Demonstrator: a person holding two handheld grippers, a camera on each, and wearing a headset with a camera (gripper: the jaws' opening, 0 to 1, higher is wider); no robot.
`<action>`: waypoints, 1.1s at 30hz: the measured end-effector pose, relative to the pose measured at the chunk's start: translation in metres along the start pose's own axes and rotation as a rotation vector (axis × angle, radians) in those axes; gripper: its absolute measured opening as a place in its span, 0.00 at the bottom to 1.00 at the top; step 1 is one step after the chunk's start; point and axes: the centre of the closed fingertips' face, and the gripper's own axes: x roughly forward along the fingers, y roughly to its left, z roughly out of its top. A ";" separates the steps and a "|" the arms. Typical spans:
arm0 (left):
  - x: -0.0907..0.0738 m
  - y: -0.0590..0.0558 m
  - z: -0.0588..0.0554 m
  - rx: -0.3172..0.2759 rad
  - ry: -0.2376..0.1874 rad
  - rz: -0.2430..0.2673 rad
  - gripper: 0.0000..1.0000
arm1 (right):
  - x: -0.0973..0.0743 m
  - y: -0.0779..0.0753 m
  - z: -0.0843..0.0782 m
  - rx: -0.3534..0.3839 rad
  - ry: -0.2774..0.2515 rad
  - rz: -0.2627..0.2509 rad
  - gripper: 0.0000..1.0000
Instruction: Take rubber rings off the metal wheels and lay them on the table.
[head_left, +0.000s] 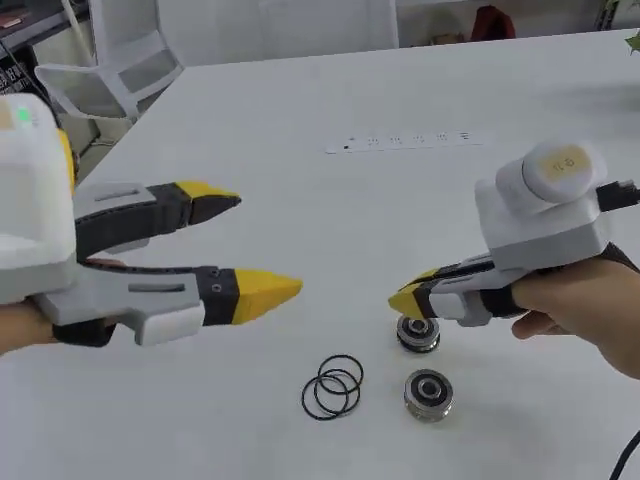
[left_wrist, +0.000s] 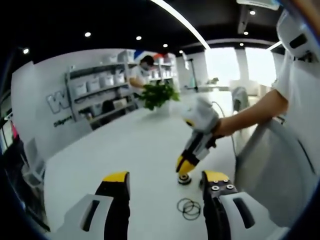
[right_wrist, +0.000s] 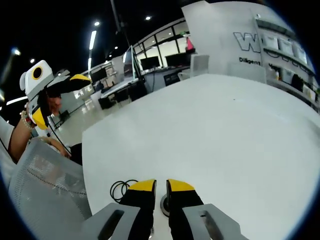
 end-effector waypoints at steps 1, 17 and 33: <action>0.006 0.000 0.004 0.016 -0.004 -0.008 0.59 | -0.002 -0.003 0.000 0.017 -0.004 -0.002 0.06; 0.093 -0.024 -0.009 0.002 0.027 -0.183 0.47 | -0.010 -0.032 -0.024 0.138 0.023 -0.044 0.07; 0.144 -0.019 -0.049 -0.061 0.099 -0.174 0.39 | -0.015 -0.034 -0.034 0.127 0.057 -0.013 0.07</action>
